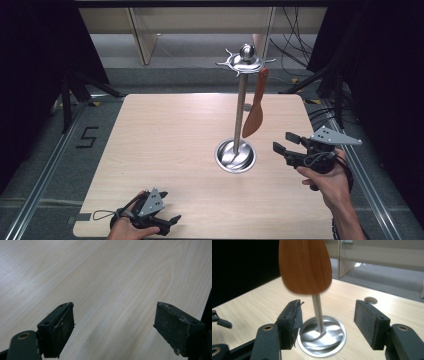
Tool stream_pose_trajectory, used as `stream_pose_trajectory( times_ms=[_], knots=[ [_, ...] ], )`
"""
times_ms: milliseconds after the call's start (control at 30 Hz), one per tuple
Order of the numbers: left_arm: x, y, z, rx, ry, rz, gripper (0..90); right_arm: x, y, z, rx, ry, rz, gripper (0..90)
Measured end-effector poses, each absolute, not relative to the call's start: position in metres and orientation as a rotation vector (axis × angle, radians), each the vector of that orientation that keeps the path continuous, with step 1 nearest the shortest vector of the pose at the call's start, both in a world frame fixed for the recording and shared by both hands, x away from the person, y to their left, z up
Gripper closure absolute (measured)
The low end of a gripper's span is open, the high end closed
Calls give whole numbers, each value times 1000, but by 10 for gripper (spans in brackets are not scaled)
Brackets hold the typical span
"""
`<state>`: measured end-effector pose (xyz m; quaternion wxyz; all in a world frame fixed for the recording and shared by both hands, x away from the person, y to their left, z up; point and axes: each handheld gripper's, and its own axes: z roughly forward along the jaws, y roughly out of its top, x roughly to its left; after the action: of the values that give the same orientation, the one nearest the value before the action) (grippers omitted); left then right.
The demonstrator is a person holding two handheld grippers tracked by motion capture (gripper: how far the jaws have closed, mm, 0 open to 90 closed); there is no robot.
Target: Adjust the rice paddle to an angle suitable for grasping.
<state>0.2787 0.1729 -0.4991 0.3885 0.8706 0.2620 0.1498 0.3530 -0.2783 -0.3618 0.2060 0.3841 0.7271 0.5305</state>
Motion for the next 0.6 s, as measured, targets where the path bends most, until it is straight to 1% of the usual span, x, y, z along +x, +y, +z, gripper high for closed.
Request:
stream_pose_trajectory(
  times_ms=[133,233,267,300,433,600],
  knots=[
    [279,172,-500,2205,666,378,156,357,-281,-376,1059,2044,1454,386],
    [278,172,-500,2212,666,407,156,357,-280,-381,1087,2061,1446,384],
    [278,171,-500,2207,663,394,156,356,-279,-383,1107,2064,1441,383],
    [278,172,-499,2216,658,416,156,357,-280,-385,1081,2075,1428,378],
    [278,171,-499,2224,664,412,156,353,-278,-390,1099,2096,1421,371],
    [277,172,-499,2207,662,424,156,351,-275,-402,1123,2146,1400,340]
  ],
)
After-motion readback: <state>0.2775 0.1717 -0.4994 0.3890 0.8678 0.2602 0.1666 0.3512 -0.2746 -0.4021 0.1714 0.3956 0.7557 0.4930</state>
